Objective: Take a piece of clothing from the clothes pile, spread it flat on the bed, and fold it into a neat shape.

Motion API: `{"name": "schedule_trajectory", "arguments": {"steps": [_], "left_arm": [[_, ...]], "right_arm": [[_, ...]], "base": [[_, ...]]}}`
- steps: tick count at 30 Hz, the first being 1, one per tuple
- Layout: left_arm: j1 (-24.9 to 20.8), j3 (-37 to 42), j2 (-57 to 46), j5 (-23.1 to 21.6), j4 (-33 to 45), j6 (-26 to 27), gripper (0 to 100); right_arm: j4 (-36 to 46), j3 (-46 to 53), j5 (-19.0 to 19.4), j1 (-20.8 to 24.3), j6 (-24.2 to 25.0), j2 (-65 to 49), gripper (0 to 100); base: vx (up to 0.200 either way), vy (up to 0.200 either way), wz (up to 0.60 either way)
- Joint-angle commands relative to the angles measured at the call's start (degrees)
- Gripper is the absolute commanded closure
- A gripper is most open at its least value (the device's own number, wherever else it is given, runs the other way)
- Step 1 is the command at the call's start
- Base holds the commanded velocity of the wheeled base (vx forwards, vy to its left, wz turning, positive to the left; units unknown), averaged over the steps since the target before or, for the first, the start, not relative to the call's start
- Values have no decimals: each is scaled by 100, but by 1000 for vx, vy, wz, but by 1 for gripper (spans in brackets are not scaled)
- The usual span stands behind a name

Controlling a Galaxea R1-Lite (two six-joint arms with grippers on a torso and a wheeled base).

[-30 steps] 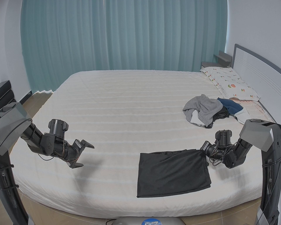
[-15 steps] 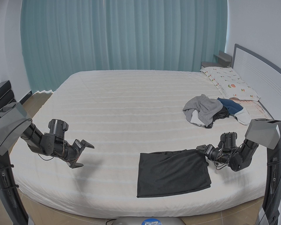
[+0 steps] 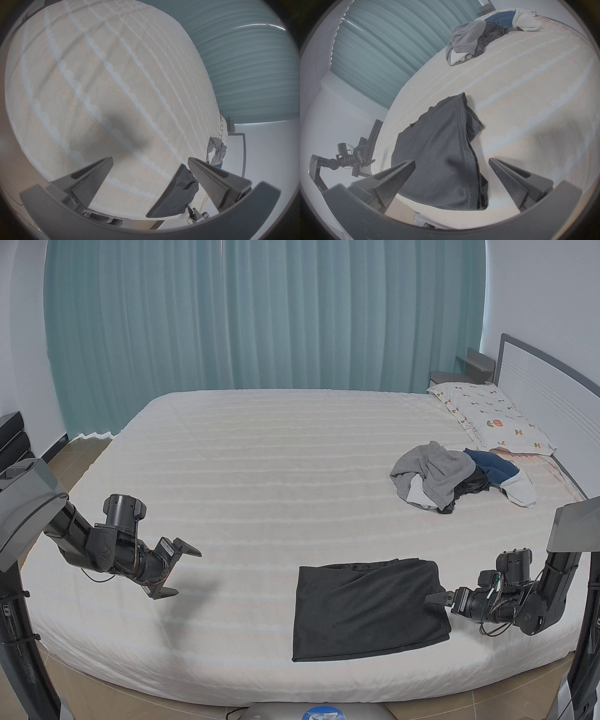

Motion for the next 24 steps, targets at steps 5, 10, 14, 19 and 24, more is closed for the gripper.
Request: {"name": "schedule_trajectory", "arguments": {"steps": [5, 10, 14, 19, 24], "left_arm": [[0, 0, 10, 1, -3, -2, 0], [0, 0, 10, 1, 5, -2, 0], [0, 0, 10, 1, 5, -2, 0], [0, 0, 1, 1, -3, -2, 0], [0, 0, 10, 1, -3, -2, 0]], "right_arm": [[-132, 158, -3, 43, -122, 312, 100], [-79, 377, -12, -28, -333, 233, 100], [-132, 562, -12, -142, -482, 206, 100], [-202, 729, -20, -256, -790, 189, 100], [-422, 825, -20, -291, -790, 180, 100]], "base": [[0, 0, 0], [0, 0, 0], [0, 0, 0], [0, 0, 0], [0, 0, 0]]}}
